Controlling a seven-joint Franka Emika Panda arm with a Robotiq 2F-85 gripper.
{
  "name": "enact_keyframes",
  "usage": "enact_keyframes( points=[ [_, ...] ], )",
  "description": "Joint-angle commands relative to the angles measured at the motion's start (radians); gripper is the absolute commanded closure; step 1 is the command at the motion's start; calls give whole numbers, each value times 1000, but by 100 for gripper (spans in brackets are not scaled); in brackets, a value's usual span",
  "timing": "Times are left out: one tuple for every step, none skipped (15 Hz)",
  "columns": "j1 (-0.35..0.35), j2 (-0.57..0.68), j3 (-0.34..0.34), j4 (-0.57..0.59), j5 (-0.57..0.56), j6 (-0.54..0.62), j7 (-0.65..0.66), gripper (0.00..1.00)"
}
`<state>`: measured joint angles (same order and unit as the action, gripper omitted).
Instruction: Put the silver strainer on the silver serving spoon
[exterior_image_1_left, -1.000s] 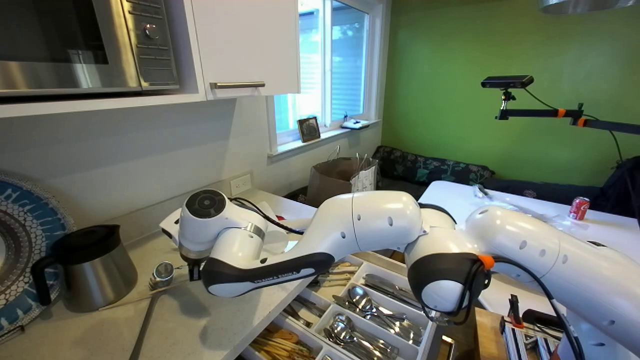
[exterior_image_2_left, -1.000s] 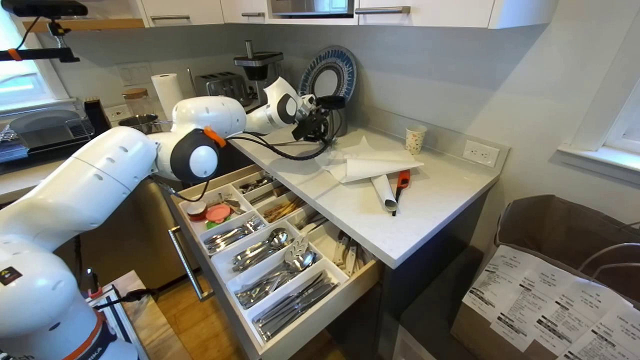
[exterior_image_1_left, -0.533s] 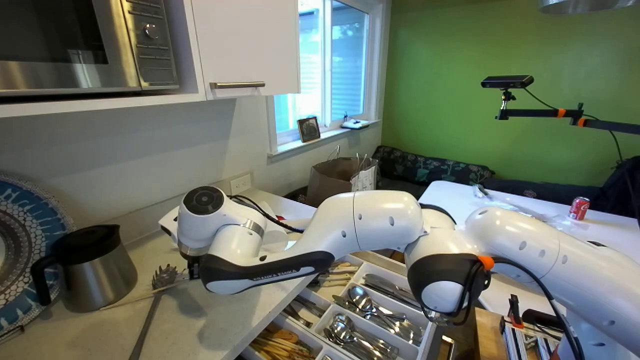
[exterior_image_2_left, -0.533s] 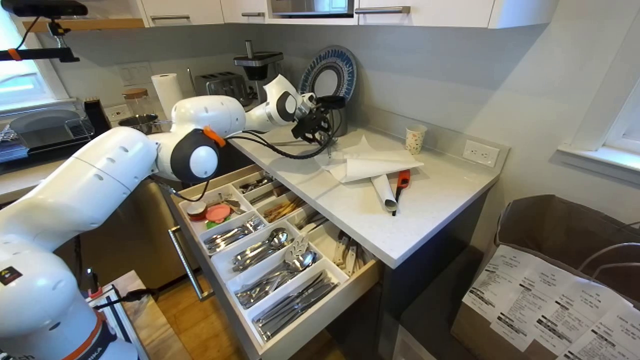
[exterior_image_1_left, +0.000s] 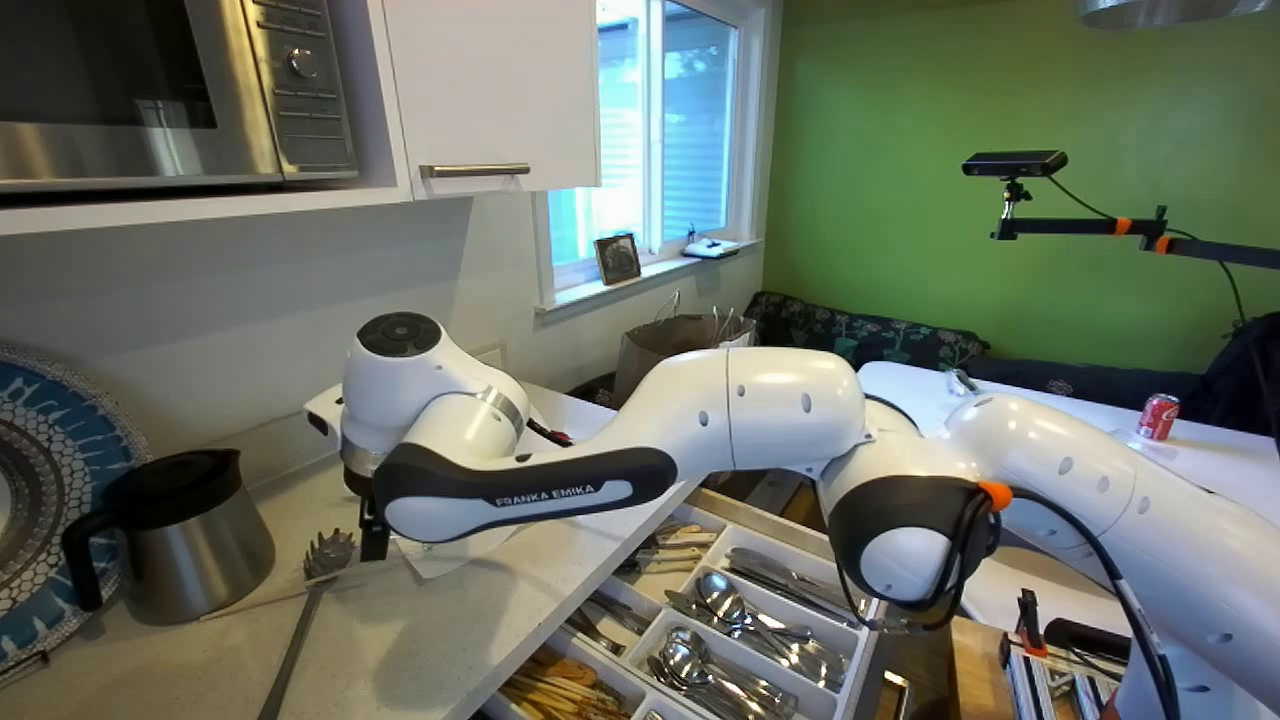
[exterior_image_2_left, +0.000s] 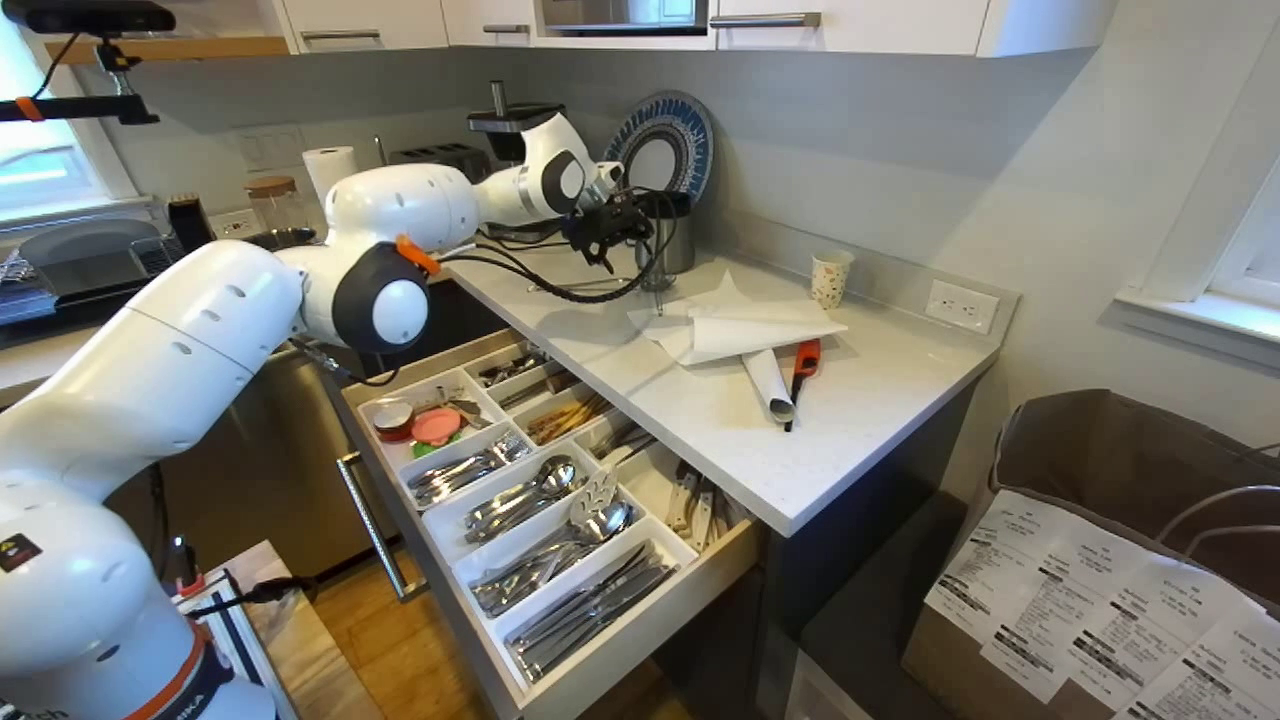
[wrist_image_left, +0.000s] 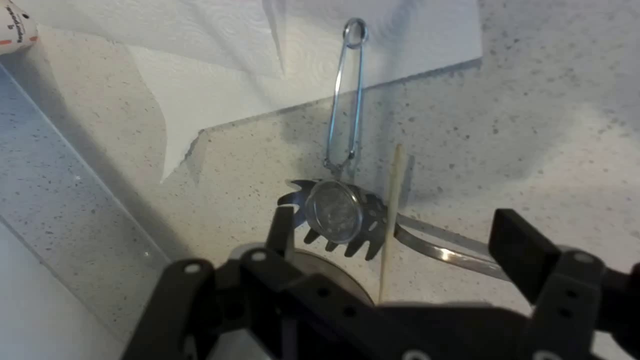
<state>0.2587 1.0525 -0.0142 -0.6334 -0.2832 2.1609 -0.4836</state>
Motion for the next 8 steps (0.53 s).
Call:
enact_keyframes(
  points=[
    [-23, -84, 42, -49, 61, -144, -3, 0],
    [-27, -103, 42, -55, 72, -205, 12, 0],
    [-35, -119, 47, -57, 92, -260, 24, 0],
    [-41, -134, 47, -57, 108, -307, 42, 0],
    [-53, -149, 54, -60, 131, -337, 55, 0],
    [-62, -158, 56, -60, 148, -346, 77, 0],
    [-73, -168, 63, -69, 168, -335, 92, 0],
    [-81, -177, 69, -83, 183, -296, 96, 0]
  ],
)
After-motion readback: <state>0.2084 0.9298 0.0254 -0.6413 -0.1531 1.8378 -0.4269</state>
